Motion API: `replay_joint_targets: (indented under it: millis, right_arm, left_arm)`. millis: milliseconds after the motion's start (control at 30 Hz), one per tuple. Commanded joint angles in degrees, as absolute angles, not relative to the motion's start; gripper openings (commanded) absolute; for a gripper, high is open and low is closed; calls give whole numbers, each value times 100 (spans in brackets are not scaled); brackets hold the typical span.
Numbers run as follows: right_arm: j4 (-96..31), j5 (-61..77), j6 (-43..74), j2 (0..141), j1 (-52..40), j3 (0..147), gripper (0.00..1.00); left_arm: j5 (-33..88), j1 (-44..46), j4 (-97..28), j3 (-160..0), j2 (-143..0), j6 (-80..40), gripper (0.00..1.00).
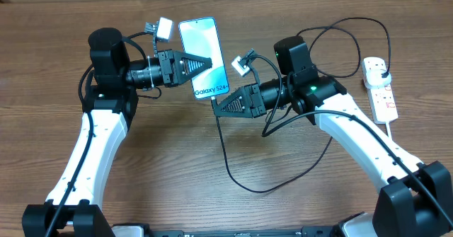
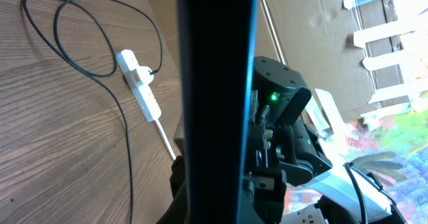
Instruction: Plug charger to phone and switch on socket
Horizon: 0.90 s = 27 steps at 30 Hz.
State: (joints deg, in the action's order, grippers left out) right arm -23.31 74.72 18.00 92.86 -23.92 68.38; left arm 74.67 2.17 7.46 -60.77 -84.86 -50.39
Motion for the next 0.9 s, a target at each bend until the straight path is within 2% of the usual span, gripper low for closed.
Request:
replay_joint_targets:
  millis: [0, 867]
  right_arm:
    - [-2305, 7356, 1822, 9268, -2246, 6858, 4]
    - [-2016, 7286, 1896, 9268, -2241, 6858, 4]
  left_arm:
    - [7649, 252, 775, -6123, -8412, -4906, 4]
    - [7651, 266, 749, -6123, -8412, -4906, 4]
